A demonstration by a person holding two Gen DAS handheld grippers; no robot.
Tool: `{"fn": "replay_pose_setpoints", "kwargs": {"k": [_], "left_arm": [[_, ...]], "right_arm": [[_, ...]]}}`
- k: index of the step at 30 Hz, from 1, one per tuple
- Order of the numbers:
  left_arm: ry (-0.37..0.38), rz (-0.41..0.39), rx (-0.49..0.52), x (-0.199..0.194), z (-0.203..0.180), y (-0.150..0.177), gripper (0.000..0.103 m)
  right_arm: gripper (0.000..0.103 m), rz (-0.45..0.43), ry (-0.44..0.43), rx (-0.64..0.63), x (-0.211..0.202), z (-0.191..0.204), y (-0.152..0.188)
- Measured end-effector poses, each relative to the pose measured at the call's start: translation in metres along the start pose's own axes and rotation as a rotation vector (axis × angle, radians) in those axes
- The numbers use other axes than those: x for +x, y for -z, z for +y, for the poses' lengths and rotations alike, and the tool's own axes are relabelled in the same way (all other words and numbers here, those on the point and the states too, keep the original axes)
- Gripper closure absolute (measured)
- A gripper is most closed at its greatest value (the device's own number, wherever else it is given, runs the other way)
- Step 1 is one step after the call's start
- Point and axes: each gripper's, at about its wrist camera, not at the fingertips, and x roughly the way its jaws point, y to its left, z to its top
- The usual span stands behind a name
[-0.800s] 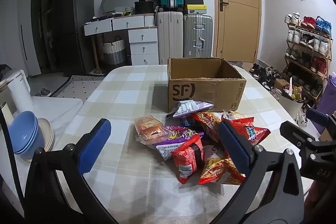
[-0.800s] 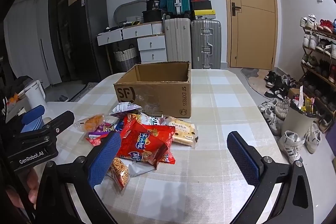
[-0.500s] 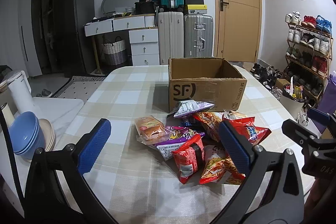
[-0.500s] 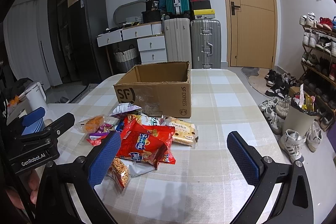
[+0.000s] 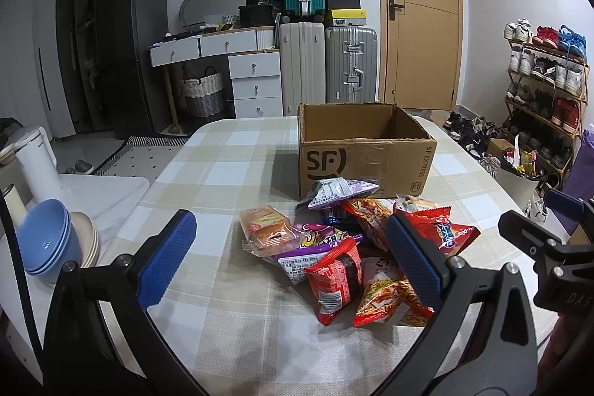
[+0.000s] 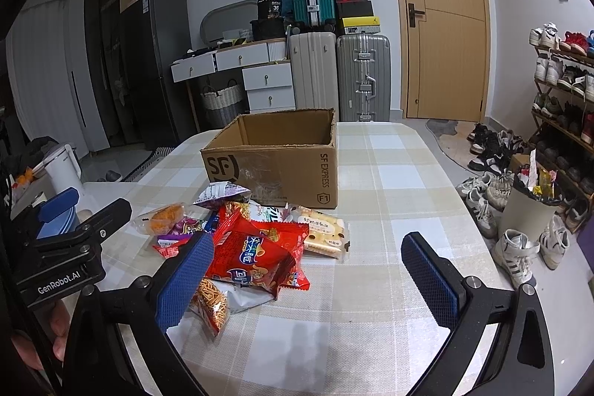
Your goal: Organize snacks
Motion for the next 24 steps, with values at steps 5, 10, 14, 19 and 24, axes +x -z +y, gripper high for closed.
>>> {"fn": "replay_pose_setpoints", "kwargs": {"k": [5,10,14,19,24], "left_arm": [[-0.003,0.003,-0.001,0.001,0.006,-0.002,0.001],[-0.007,0.011,-0.008,0.003,0.011,-0.004,0.001],[-0.009,0.014,-0.008,0.002,0.011,-0.003,0.001],[-0.014,0.026,-0.002,0.002,0.011,-0.002,0.001],[-0.032,0.017,-0.008,0.002,0.015,-0.002,0.001]], "right_arm": [[0.0,0.001,0.0,0.001,0.0,-0.001,0.0],[0.0,0.007,-0.027,-0.005,0.0,0.0,0.001],[0.0,0.008,-0.026,-0.008,0.001,0.003,0.001],[0.0,0.021,-0.034,0.013,0.006,0.002,0.0],[0.0,0.055,-0.102,0.04,0.02,0.003,0.0]]}}
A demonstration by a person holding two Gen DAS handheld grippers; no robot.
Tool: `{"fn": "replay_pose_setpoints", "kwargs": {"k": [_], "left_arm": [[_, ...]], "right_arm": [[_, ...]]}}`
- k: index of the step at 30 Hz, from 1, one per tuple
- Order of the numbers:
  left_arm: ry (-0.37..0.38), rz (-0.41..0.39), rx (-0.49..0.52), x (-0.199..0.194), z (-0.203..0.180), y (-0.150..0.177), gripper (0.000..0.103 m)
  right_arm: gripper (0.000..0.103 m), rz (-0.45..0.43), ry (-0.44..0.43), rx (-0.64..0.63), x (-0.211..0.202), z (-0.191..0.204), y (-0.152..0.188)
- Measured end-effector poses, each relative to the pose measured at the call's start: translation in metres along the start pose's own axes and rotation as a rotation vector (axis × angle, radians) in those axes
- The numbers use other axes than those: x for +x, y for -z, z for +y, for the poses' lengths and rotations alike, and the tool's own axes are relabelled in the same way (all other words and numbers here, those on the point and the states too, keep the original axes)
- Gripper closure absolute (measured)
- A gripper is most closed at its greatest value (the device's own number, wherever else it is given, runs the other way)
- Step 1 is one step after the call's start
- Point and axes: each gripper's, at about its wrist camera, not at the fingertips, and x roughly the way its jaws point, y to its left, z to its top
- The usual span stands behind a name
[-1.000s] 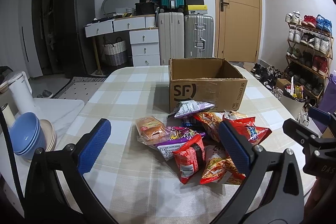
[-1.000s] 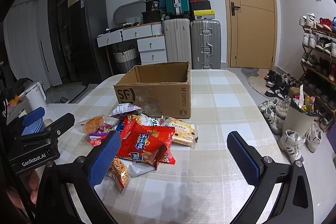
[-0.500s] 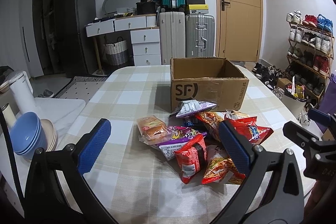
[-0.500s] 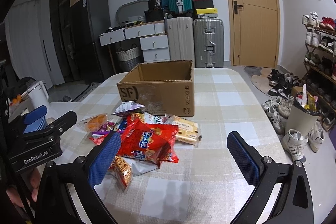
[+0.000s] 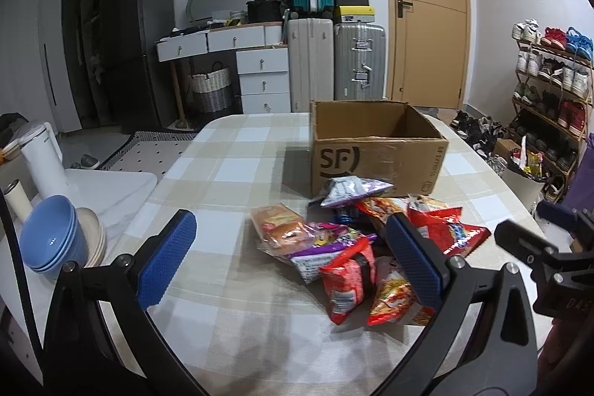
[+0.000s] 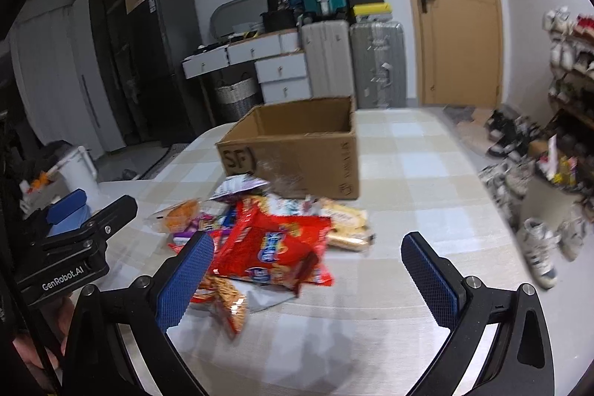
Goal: Organize snacks
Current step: 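Grasp the red snack bag with the right tool while the left tool grasps the cake bun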
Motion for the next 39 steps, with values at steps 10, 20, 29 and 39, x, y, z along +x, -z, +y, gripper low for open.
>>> {"fn": "replay_pose_setpoints", "kwargs": {"k": [10,20,29,39], "left_arm": [[-0.065,0.044,-0.129,0.027,0.066,-0.019,0.001],[-0.025,0.195,-0.228,0.084,0.106,-0.023,0.001],[-0.016,0.315,-0.252,0.118,0.108,-0.012,0.001],[0.038,0.358,-0.354,0.126,0.117,-0.005,0.001]], "right_arm": [[0.0,0.157,-0.08,0.077,0.061,0.0,-0.008],[0.019,0.311,-0.077,0.033,0.105,0.006,-0.007],[0.054,0.302,-0.136,0.041,0.102,0.005,0.0],[0.062,0.261,-0.178,0.045,0.086,0.003,-0.003]]}}
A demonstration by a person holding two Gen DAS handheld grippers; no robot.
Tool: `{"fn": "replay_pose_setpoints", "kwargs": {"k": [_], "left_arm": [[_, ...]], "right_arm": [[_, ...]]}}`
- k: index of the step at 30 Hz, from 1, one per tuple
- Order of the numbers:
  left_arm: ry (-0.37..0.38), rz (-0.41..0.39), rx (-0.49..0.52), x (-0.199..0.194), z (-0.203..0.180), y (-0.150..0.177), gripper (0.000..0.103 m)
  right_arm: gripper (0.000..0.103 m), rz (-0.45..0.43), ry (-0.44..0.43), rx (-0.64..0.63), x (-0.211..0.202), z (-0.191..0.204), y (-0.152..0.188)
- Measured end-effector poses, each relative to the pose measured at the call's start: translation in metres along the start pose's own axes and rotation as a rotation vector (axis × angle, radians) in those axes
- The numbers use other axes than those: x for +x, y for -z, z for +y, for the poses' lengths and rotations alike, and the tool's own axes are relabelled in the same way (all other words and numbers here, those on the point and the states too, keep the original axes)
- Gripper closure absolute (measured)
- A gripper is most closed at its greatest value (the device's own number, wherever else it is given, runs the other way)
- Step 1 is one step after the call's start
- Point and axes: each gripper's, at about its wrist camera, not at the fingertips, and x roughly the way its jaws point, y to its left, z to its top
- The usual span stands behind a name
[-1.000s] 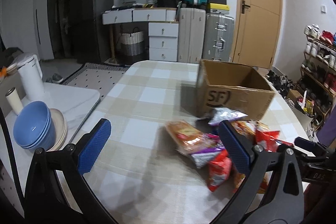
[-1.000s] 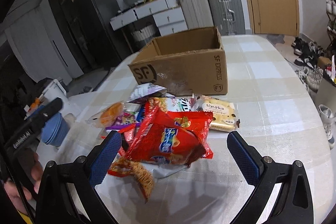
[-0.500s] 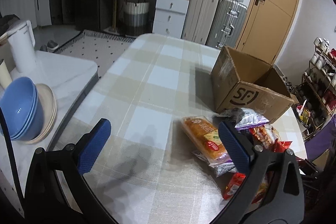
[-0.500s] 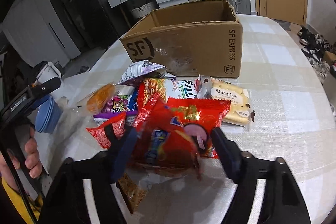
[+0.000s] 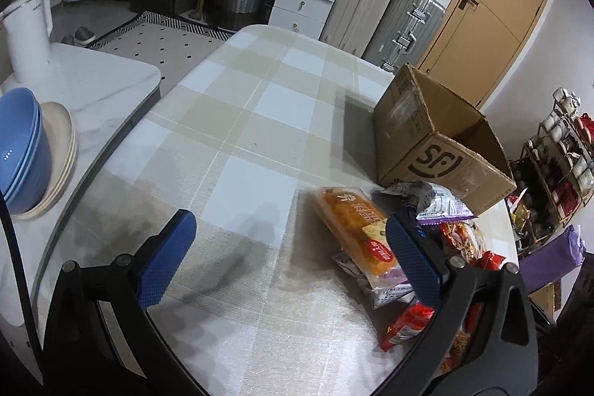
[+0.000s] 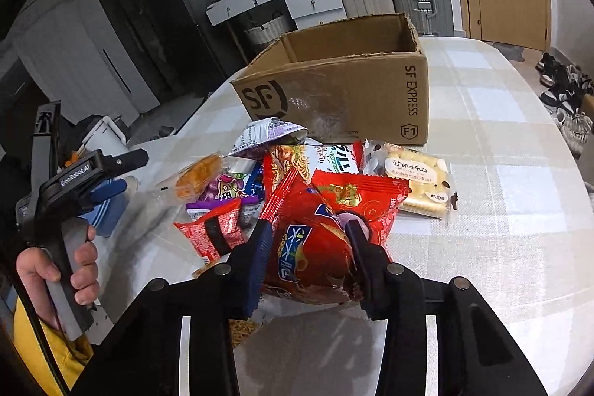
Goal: Organize snacks
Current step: 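Grasp the red snack bag with the right tool while the left tool grasps the cake bun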
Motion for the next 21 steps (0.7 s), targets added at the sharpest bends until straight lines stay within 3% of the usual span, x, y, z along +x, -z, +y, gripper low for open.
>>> {"fn": "replay_pose_setpoints", "kwargs": {"k": [12,15,21], "left_arm": [[0.056,0.111,0.028,0.032,-0.033,-0.007,0.002],[0.033,0.166,0.06,0.046,-0.047,-0.011,0.002],[-0.03,0.247,0.097,0.072,-0.055,-0.004,0.019]], "right_arm": [[0.066,-0.026,-0.051,0.04,-0.013,-0.006,0.001],[0.067,-0.018,-0.048,0.04,-0.011,-0.006,0.002],[0.068,-0.008,-0.046,0.042,-0.008,-0.009,0.002]]}}
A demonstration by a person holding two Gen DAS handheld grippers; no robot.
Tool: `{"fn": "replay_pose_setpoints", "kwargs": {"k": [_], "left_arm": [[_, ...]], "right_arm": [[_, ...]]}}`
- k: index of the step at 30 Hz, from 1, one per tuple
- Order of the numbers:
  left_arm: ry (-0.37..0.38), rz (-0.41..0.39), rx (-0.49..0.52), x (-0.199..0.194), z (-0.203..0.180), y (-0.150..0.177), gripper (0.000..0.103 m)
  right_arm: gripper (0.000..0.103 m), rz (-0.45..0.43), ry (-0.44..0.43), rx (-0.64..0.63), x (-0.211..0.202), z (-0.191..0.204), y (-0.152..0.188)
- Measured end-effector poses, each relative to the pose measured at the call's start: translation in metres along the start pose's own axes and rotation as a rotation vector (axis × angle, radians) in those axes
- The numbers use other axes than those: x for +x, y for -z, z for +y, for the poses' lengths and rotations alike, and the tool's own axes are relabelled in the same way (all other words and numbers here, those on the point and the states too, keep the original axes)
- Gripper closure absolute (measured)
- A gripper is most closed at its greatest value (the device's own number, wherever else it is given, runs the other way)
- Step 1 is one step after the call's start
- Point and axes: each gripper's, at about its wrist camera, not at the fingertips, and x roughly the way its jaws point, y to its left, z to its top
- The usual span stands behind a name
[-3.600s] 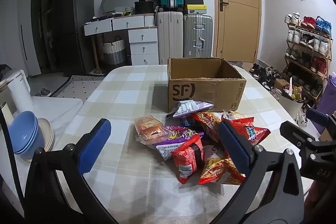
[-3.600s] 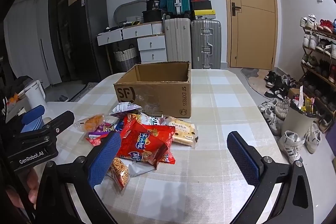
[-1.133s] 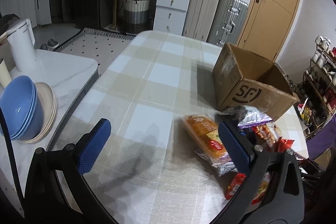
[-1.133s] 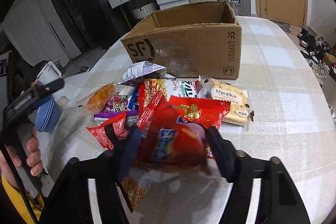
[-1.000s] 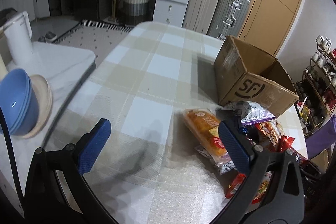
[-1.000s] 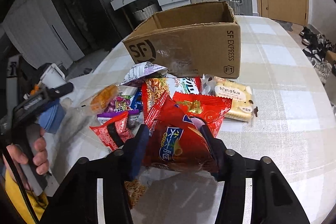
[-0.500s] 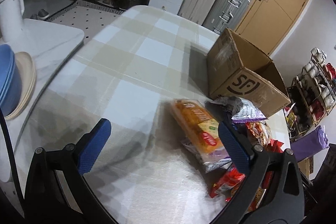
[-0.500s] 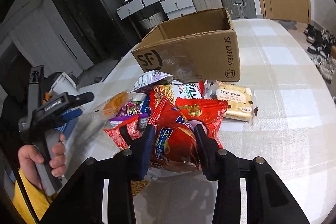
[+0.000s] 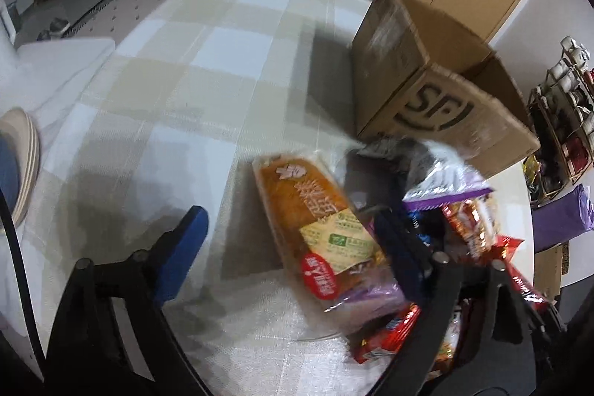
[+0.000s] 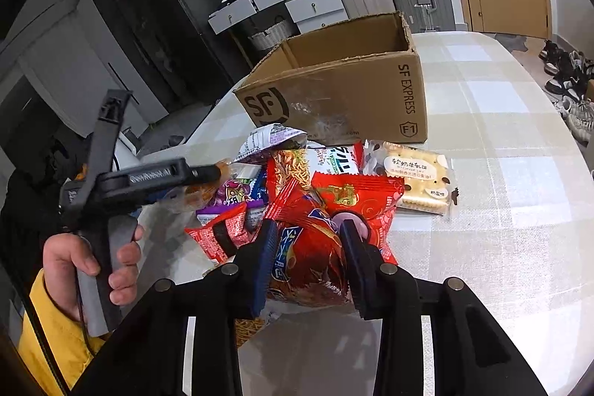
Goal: Organize snacks
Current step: 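Grasp the red snack bag with the right tool while the left tool grasps the cake bun, then lift the red bag and cake bun and carry both toward the cardboard box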
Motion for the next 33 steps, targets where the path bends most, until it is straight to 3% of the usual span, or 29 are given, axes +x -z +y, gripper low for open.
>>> {"fn": "replay_pose_setpoints", "kwargs": {"k": [3,5,7,22,33], "left_arm": [[0.013,0.03,-0.014,0.009,0.003,0.003,0.041],[0.038,0.032,-0.015,0.012,0.004,0.002,0.062],[0.058,0.029,-0.021,0.013,0.006,0.002,0.067],[0.109,-0.024,-0.043,-0.003,0.038,0.013,0.069],[0.139,-0.074,-0.003,-0.033,0.029,0.025,0.07]], "right_arm": [[0.068,0.004,-0.004,-0.001,0.001,-0.001,0.001],[0.068,0.006,-0.004,0.002,0.001,-0.001,0.001],[0.069,0.005,-0.009,0.011,0.0,-0.003,0.001],[0.07,-0.033,-0.085,0.12,-0.014,-0.019,0.001],[0.071,-0.121,-0.127,0.151,-0.041,-0.022,-0.002]]}}
